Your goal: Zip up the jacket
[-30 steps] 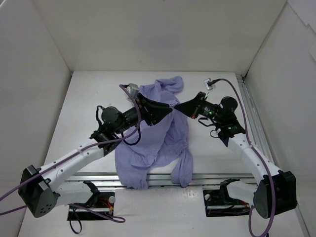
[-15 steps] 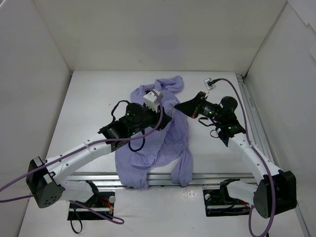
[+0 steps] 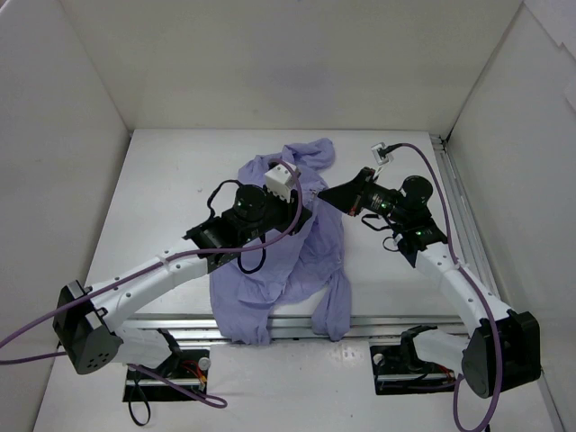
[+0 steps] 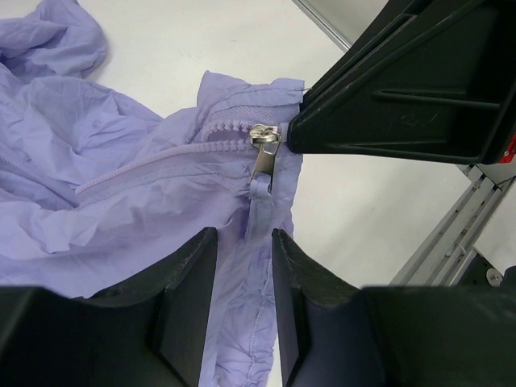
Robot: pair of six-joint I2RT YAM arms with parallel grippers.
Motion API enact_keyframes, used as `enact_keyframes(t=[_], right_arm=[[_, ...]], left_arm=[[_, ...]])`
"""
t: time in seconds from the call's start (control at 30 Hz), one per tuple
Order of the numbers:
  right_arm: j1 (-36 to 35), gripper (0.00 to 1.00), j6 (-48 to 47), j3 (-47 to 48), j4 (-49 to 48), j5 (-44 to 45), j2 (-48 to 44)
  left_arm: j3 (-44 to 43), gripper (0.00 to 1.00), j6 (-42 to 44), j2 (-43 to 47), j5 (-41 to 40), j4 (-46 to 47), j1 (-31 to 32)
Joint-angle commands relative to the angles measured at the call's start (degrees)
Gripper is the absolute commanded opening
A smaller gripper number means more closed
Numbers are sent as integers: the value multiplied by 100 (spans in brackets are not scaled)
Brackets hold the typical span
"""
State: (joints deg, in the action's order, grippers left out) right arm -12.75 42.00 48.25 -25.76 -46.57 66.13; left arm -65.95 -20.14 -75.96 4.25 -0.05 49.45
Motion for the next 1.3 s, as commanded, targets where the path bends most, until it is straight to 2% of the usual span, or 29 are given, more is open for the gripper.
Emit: enact_keyframes(t=[0.0, 0.53, 0.63, 0.67, 0.87, 1.1, 1.27], right_arm=[[-25, 0, -7, 334, -342, 25, -30], [-25, 0, -25, 299, -342, 34, -56], [-34, 0, -43, 282, -351, 33, -74], [-26, 0, -51, 282, -342, 16, -65], [-43, 0, -165, 238, -246, 7, -100], [-34, 0, -709, 369, 604, 60, -232], [-26, 0, -1070, 483, 1046, 148, -381]], left_arm=[[-374, 30, 72, 47, 14, 269, 12], [-594, 29, 28, -182, 146, 357, 12], [-594, 24, 28, -147, 129, 366, 12], [-603, 18, 28, -138, 111, 366, 12], [-629, 0, 168, 3, -117, 225, 12], [-717, 0, 414, 143, -144, 146, 12], [-761, 0, 563, 240, 163, 76, -163]])
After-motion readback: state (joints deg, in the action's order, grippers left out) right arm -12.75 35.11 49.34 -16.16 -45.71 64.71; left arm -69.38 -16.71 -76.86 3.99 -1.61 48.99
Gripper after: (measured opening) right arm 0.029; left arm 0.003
